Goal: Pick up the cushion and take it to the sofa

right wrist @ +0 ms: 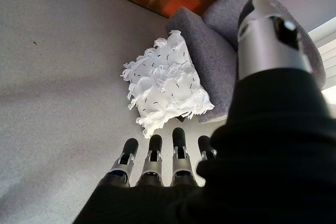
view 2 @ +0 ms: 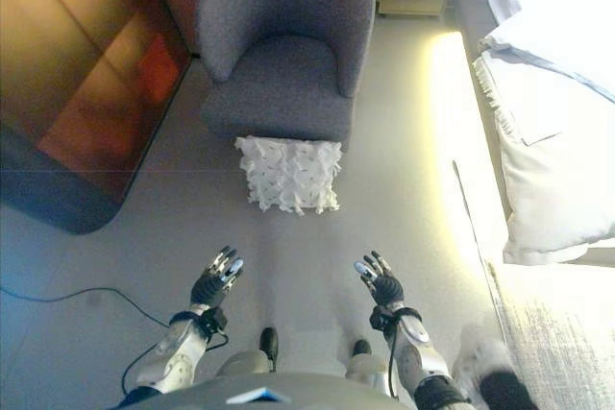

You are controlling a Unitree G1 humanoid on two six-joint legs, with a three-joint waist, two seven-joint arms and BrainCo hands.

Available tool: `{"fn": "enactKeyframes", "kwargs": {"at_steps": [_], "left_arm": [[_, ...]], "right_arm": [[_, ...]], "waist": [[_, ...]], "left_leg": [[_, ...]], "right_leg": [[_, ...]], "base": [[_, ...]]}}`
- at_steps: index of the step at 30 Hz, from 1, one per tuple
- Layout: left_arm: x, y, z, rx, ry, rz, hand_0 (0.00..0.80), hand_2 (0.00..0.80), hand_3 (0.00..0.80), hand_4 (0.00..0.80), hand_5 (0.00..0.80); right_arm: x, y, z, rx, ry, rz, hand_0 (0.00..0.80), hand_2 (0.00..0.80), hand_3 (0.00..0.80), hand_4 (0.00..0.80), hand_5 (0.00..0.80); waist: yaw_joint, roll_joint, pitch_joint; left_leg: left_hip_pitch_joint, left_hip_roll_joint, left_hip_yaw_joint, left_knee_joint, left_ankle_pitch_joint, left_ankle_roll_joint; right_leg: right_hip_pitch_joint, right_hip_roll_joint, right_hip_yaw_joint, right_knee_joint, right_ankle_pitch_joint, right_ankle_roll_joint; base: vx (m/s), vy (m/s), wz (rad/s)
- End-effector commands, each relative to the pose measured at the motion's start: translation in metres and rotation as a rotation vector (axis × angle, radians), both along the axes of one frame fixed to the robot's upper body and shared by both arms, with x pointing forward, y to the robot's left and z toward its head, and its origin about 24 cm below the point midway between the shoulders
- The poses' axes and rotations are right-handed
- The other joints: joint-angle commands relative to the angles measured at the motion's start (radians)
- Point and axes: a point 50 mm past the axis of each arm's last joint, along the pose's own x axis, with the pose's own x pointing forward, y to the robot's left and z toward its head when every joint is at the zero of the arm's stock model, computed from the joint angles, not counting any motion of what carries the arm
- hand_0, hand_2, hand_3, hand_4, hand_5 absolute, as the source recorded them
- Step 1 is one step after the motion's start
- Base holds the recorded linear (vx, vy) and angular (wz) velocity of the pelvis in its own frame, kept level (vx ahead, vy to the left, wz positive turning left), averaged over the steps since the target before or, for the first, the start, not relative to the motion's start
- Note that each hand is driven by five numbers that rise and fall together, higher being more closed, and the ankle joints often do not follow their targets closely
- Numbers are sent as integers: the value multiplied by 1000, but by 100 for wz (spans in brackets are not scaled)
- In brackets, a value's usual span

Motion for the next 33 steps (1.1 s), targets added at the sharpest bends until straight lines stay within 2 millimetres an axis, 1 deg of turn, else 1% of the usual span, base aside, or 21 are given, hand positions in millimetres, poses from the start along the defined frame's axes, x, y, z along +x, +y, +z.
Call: {"fn": "enactKeyframes", "kwargs": {"at_steps": [1, 6, 29, 33], "left_arm": [[24, 8, 25, 18, -165, -13, 0, 0, 0, 0, 0], [26, 8, 29, -13, -195, -7, 0, 0, 0, 0, 0], [23, 7, 26, -9, -177, -12, 0, 0, 0, 0, 0], [19, 7, 23, -13, -156, -6, 0, 0, 0, 0, 0]], "right_arm": [[23, 10, 21, 18, -145, 18, 0, 0, 0, 0, 0], [24, 9, 21, 19, -142, 14, 0, 0, 0, 0, 0], [21, 12, 19, 25, -134, 10, 0, 0, 0, 0, 0], [18, 10, 17, 26, -117, 1, 0, 0, 0, 0, 0]], "waist": [[-8, -45, 19], [-7, -45, 19], [-8, -45, 20], [-8, -48, 14]], "left_leg": [[-12, -82, 43, 26, -48, 81], [-7, -83, 42, 22, -49, 82], [-8, -84, 44, 28, -52, 82], [2, -82, 47, 24, -55, 81]], "right_leg": [[-71, 45, -14, 43, 30, -43], [-67, 44, -14, 39, 29, -44], [-68, 42, -16, 44, 28, -42], [-59, 40, -20, 39, 27, -40]], "base": [[0, 0, 0], [0, 0, 0], [0, 0, 0], [50, 10, 0]]}}
